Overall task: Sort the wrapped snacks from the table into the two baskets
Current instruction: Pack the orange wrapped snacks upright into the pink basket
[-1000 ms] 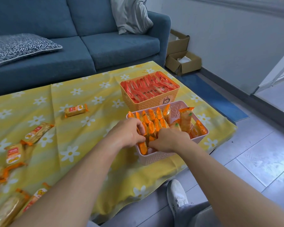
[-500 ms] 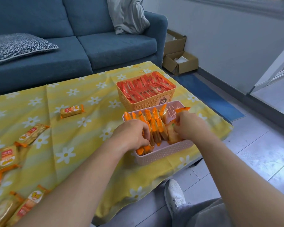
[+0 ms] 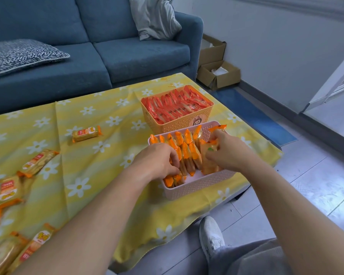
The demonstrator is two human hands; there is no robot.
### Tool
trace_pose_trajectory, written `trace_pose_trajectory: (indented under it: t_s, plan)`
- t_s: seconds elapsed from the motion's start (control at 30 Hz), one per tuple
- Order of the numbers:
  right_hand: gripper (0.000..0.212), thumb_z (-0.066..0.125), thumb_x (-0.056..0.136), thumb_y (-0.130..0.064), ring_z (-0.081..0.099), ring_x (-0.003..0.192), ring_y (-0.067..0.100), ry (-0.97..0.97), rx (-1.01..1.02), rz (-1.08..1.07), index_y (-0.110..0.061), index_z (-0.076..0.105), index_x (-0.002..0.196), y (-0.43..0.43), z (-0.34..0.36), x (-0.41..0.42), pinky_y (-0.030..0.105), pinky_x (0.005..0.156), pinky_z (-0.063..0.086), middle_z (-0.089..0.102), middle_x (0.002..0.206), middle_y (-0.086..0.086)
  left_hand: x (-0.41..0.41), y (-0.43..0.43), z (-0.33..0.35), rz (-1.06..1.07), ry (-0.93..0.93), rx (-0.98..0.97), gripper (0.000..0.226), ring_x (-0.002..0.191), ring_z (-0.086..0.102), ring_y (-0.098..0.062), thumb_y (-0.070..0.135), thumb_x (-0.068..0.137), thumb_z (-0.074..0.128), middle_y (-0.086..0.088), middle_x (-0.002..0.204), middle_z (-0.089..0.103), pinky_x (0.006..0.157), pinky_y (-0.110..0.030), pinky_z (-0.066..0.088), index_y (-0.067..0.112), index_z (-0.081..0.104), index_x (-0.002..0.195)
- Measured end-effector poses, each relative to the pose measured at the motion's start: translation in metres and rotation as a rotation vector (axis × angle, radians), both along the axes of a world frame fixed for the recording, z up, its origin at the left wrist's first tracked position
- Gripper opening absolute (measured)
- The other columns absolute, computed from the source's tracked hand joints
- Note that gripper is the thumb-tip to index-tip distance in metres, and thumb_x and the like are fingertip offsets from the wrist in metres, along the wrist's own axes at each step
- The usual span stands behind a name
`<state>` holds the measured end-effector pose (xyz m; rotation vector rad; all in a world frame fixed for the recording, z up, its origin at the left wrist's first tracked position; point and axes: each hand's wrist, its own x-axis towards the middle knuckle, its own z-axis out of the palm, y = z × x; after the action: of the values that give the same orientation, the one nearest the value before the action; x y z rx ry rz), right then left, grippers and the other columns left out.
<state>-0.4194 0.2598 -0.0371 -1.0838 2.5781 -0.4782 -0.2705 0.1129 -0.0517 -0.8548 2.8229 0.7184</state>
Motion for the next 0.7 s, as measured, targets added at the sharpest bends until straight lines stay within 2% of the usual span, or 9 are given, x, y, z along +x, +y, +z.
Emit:
trace_pose_trajectory:
  t_s: [0.1, 0.2, 0.27, 0.33, 0.4, 0.47, 0.53, 0.6, 0.7]
  plan:
    - [0.024, 0.066, 0.081, -0.032, 0.058, 0.074, 0.013, -0.035, -0.010, 0.015, -0.026, 0.052, 0.101, 0.004, 0.006, 0.013, 0.029, 0.058, 0.043, 0.060, 0.087, -0.007, -0.001, -0.001, 0.002, 0.001, 0.001, 0.002, 0.012, 0.083, 0.061, -0.011, 0.035, 0.080, 0.079, 0.017, 0.083, 0.060, 0.065, -0.028, 0.044, 0.035, 0.069, 0.074]
    - [0.025, 0.070, 0.075, -0.041, 0.062, 0.072, 0.018, -0.018, 0.062, 0.059, -0.025, 0.055, 0.087, -0.006, 0.000, 0.031, 0.031, 0.057, 0.046, 0.062, 0.079, -0.005, -0.003, 0.003, 0.005, 0.015, 0.130, -0.003, 0.008, 0.084, 0.061, -0.012, 0.033, 0.084, 0.071, 0.015, 0.083, 0.060, 0.067, -0.031, 0.049, 0.035, 0.064, 0.082]
    - [0.027, 0.072, 0.073, -0.043, 0.064, 0.072, 0.021, -0.030, 0.098, 0.112, -0.021, 0.061, 0.086, -0.016, -0.006, 0.042, 0.035, 0.058, 0.048, 0.064, 0.078, -0.002, -0.005, 0.007, 0.007, 0.031, 0.242, 0.053, 0.006, 0.079, 0.059, -0.010, 0.035, 0.088, 0.067, 0.012, 0.082, 0.062, 0.069, -0.034, 0.051, 0.033, 0.061, 0.087]
    - [0.028, 0.073, 0.074, -0.039, 0.065, 0.069, 0.022, -0.135, 0.104, 0.178, -0.015, 0.068, 0.088, -0.020, -0.005, 0.043, 0.035, 0.058, 0.049, 0.068, 0.075, 0.003, -0.006, 0.010, 0.005, 0.004, 0.239, 0.081, 0.008, 0.075, 0.058, -0.010, 0.039, 0.090, 0.067, 0.012, 0.082, 0.061, 0.071, -0.036, 0.052, 0.035, 0.060, 0.088]
    - [0.019, 0.074, 0.080, -0.035, 0.066, 0.070, 0.017, -0.274, 0.117, 0.229, -0.017, 0.072, 0.088, -0.016, 0.000, 0.030, 0.032, 0.064, 0.052, 0.070, 0.075, -0.001, -0.006, 0.010, 0.002, -0.027, 0.160, 0.073, 0.010, 0.078, 0.059, -0.012, 0.043, 0.088, 0.070, 0.013, 0.084, 0.061, 0.072, -0.037, 0.054, 0.038, 0.062, 0.087]
    - [0.011, 0.069, 0.087, -0.025, 0.072, 0.077, 0.018, -0.343, 0.037, 0.173, -0.017, 0.075, 0.085, -0.007, 0.005, 0.011, 0.036, 0.075, 0.060, 0.074, 0.080, 0.001, -0.006, 0.009, 0.000, -0.030, 0.113, 0.044, 0.013, 0.082, 0.060, -0.012, 0.046, 0.084, 0.075, 0.016, 0.085, 0.059, 0.070, -0.035, 0.053, 0.038, 0.064, 0.087]
    - [0.013, 0.063, 0.090, -0.017, 0.071, 0.084, 0.023, -0.203, -0.126, -0.011, -0.014, 0.075, 0.088, -0.004, 0.001, -0.010, 0.043, 0.079, 0.061, 0.074, 0.084, 0.002, -0.007, 0.010, -0.002, -0.035, 0.099, -0.013, 0.016, 0.085, 0.058, -0.012, 0.047, 0.082, 0.077, 0.018, 0.085, 0.055, 0.064, -0.032, 0.047, 0.038, 0.066, 0.088]
    - [0.021, 0.056, 0.094, -0.019, 0.067, 0.098, 0.023, 0.041, -0.190, -0.131, -0.019, 0.071, 0.108, -0.013, -0.009, -0.030, 0.043, 0.082, 0.059, 0.071, 0.105, -0.002, -0.009, 0.010, -0.003, -0.040, 0.085, -0.049, 0.014, 0.088, 0.058, -0.013, 0.044, 0.082, 0.077, 0.016, 0.088, 0.056, 0.062, -0.031, 0.043, 0.037, 0.067, 0.087]
    - [0.042, 0.052, 0.095, -0.020, 0.057, 0.117, 0.023, 0.327, -0.032, 0.032, -0.034, 0.057, 0.135, -0.035, -0.027, -0.050, 0.042, 0.088, 0.056, 0.058, 0.137, -0.005, -0.011, 0.010, -0.004, -0.040, 0.060, -0.052, 0.009, 0.091, 0.060, -0.014, 0.038, 0.083, 0.076, 0.014, 0.093, 0.059, 0.065, -0.031, 0.047, 0.035, 0.068, 0.086]
